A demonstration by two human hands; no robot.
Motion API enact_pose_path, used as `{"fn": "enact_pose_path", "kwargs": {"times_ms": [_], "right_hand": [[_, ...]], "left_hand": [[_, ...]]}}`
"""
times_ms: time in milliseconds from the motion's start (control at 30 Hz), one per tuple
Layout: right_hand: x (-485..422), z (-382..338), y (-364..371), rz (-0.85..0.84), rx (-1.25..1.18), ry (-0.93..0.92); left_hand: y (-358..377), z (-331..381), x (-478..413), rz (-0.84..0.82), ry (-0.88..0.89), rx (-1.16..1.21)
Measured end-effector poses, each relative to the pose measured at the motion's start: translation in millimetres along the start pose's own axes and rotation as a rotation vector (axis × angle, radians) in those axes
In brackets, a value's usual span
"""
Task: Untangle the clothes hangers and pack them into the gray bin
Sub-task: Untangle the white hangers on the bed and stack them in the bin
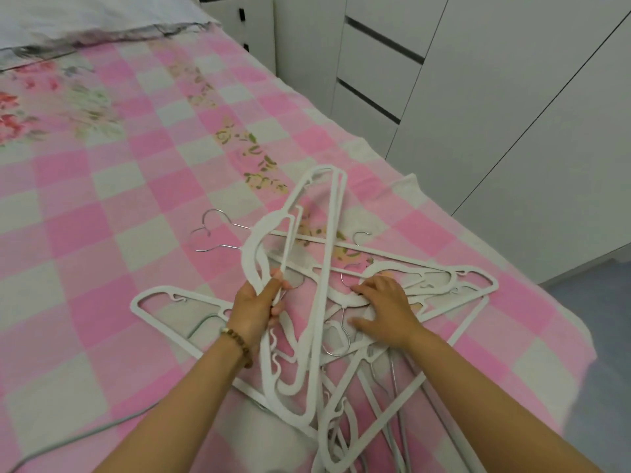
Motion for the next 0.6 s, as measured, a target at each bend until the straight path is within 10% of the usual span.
{"fn": "enact_pose_path", "kwargs": {"times_ms": [300, 600], "right_hand": [[-22, -2, -42, -0.074, 0.080, -0.041], [-19, 2, -97, 0.554, -0.618, 0.137]], "left_hand": [[-18, 17, 2, 0.116, 0.089, 0.026], [-7, 19, -9, 0.074, 0.104, 0.139]]}}
Point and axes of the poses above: each hand's wrist, its own x-axis away from the middle knuckle, its own y-axis out of the palm, z = x × y, the point moved 1 cm from there along -x, towards the middle knuckle, and after that the axes turned 9 degrees about -y, right-handed, at the moved point
